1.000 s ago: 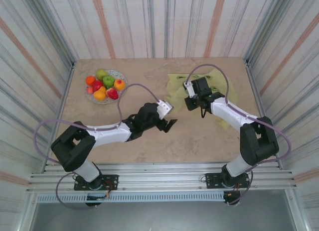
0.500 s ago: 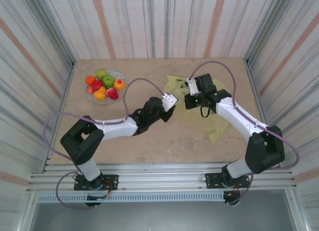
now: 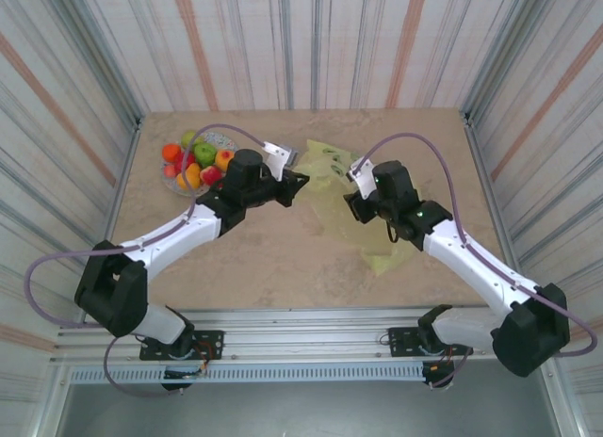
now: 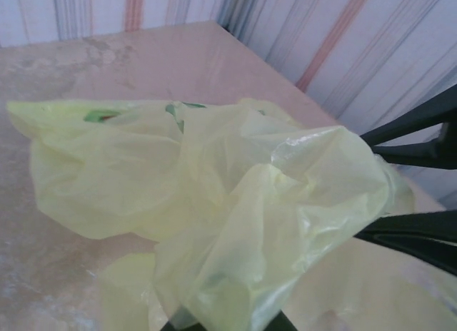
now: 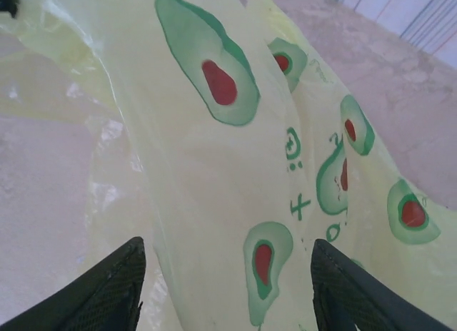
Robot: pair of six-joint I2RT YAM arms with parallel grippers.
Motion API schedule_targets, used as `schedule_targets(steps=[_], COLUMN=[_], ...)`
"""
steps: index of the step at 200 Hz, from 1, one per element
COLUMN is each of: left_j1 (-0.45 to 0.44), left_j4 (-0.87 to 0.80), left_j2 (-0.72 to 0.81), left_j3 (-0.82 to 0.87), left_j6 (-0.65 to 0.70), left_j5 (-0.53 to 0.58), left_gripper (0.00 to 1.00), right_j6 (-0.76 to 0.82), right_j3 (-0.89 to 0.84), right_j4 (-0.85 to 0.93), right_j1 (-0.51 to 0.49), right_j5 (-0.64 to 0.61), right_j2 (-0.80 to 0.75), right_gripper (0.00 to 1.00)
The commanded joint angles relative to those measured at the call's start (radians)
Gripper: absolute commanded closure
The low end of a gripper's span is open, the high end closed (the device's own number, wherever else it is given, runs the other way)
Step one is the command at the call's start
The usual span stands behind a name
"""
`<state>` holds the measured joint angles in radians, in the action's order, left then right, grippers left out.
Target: Place the fruits into the plastic bag
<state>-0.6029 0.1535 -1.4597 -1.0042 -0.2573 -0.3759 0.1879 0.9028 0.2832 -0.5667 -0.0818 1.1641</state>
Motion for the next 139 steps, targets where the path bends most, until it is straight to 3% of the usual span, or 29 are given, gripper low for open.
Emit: schedule_targets(steps=[1, 24, 61, 78, 97, 106, 121, 130, 139], left_j1=[0.011, 0.014, 0.029, 0.038, 0.045, 0.049, 0.051, 0.051, 0.050], left_j4=[-0.048, -0.054, -0.052, -0.052, -0.044, -0.046, -0.063, -0.072, -0.073], left_j2=[0.033, 0.035, 0.031, 0.027, 0.020, 0.017, 0.010, 0.004, -0.001], left_j3=[-0.011, -0.014, -0.012, -0.006, 0.003, 0.007, 0.010, 0.012, 0.016], left_j6=[-0.077, -0.080, -0.095, -0.101, -0.109, -0.114, -0.107, -0.103, -0.096], left_j5=[-0.112, -0.119, -0.126, -0.128, -0.125, -0.108, -0.039, 0.011, 0.050], left_gripper=[1.00, 1.00, 1.00, 1.00, 1.00, 1.00, 0.92, 0.88, 0.76], right_j6=[0.068, 0.071, 0.081, 0.072, 0.054, 0.035, -0.026, -0.078, -0.126], right_j3=[-0.036, -0.044, -0.087, -0.106, -0.114, -0.105, -0.064, -0.030, 0.005], right_j4=[-0.070, -0.095, -0.169, -0.198, -0.226, -0.217, -0.158, -0.102, -0.047], right_j1=[-0.028, -0.030, -0.041, -0.041, -0.041, -0.038, -0.029, -0.024, -0.020], right_j5=[-0.086, -0.093, -0.146, -0.149, -0.147, -0.146, -0.126, -0.106, -0.079], right_j2=[-0.014, 0.022, 0.087, 0.091, 0.085, 0.079, 0.074, 0.071, 0.068], right_gripper=[0.34, 0.27, 0.33, 0.44, 0.76, 0.85, 1.00, 1.00, 1.00])
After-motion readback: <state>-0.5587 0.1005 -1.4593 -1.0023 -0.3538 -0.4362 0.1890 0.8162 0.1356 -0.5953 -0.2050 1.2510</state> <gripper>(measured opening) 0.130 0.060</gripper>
